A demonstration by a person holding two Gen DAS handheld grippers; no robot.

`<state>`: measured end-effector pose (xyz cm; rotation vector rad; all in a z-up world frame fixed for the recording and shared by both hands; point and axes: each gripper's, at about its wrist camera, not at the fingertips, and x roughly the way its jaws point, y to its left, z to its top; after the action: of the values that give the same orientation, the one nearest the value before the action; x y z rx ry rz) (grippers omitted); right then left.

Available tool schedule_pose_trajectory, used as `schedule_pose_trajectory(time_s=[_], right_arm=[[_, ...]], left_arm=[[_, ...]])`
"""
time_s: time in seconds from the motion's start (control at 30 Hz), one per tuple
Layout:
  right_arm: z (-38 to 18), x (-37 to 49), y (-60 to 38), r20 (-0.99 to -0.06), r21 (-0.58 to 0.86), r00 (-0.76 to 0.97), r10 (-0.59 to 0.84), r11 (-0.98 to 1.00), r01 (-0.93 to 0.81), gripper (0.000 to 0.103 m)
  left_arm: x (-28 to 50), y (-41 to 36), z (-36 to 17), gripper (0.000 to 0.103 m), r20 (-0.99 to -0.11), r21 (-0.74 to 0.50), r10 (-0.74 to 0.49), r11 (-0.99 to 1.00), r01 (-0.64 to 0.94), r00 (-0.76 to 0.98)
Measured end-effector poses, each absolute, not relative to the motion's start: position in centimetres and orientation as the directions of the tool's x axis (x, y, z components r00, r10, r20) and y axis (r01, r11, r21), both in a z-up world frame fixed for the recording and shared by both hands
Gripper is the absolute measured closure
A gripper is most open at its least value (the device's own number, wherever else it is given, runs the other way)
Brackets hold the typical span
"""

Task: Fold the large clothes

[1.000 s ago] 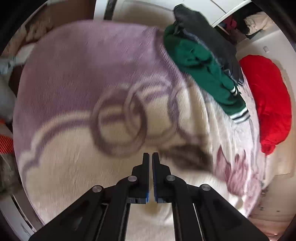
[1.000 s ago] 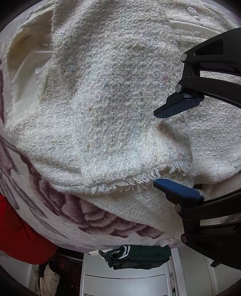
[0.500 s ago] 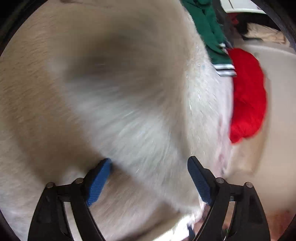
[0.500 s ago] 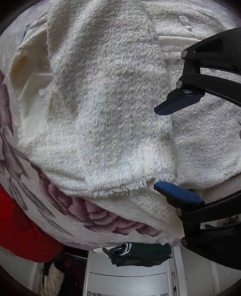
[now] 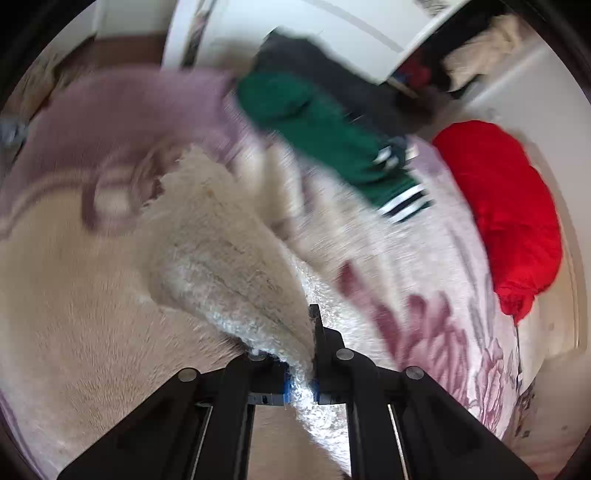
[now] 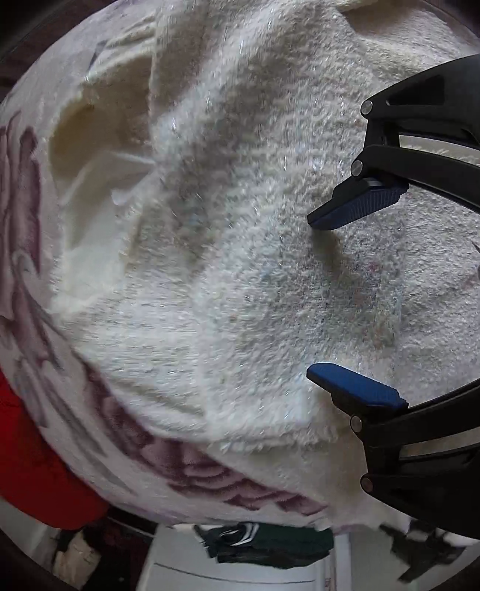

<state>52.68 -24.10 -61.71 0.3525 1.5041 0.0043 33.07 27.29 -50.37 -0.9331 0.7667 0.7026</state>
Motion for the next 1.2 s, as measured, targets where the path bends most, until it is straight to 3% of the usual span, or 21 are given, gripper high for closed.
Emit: schedule_pose_trajectory(time_s=[0.1, 0.27, 0.5, 0.7, 0.83, 0.93, 1.03, 1.1, 1.17, 1.2], right_arm=[[-63.6, 53.0, -23.2, -0.982, 0.191, 0.030, 0.189, 0.970, 0.151, 0.020], [-60.9, 52.0, -27.6, -0.929, 0.371, 0.104, 0.356, 0.901, 0.225, 0.020], [-56.9, 46.5, -41.5, -0.892, 0.452, 0.199, 0.406, 0.785, 0.423, 0.020], [-55.0, 41.5, -52.7, -0.897, 0.441, 0.255, 0.360, 0.734, 0.517, 0.020], [-55.3, 38.2, -58.7, -0.906, 0.423, 0.268, 0.326, 0.701, 0.574, 0.020], [-56.0, 35.9, -62.4, -0.915, 0.404, 0.263, 0.307, 0.680, 0.612, 0.020], [-56.7, 34.7, -64.3, -0.916, 0.401, 0.259, 0.306, 0.658, 0.638, 0.020], [-56.6, 34.1, -65.7, -0.914, 0.404, 0.262, 0.309, 0.648, 0.645, 0.020], [-56.6, 33.7, -66.6, -0.911, 0.411, 0.268, 0.312, 0.648, 0.641, 0.020], [-56.5, 33.8, -66.7, -0.910, 0.414, 0.270, 0.314, 0.649, 0.638, 0.020]], left_arm=[[34.7, 25.4, -46.5, 0.098, -0.771, -0.385, 0.250, 0.550, -0.741, 0.586], [39.4, 19.6, -41.4, 0.098, -0.685, -0.236, 0.321, 0.751, -0.616, 0.654], [44.1, 4.5, -37.6, 0.098, -0.633, -0.164, 0.171, 0.923, -0.347, 0.755], [45.8, -12.9, -40.6, 0.099, -0.680, -0.134, -0.061, 0.990, -0.042, 0.731], [44.9, -24.0, -45.3, 0.099, -0.756, -0.113, -0.182, 0.982, 0.149, 0.629], [43.9, -28.8, -49.8, 0.098, -0.830, -0.067, -0.187, 0.969, 0.239, 0.525], [43.6, -31.2, -53.6, 0.095, -0.908, 0.006, -0.118, 0.956, 0.293, 0.403], [43.3, -31.7, -54.4, 0.089, -0.921, 0.057, -0.075, 0.945, 0.323, 0.382], [42.8, -31.6, -54.3, 0.059, -0.930, 0.046, -0.091, 0.933, 0.358, 0.357], [42.6, -31.7, -54.0, 0.030, -0.931, 0.039, -0.099, 0.930, 0.367, 0.350]])
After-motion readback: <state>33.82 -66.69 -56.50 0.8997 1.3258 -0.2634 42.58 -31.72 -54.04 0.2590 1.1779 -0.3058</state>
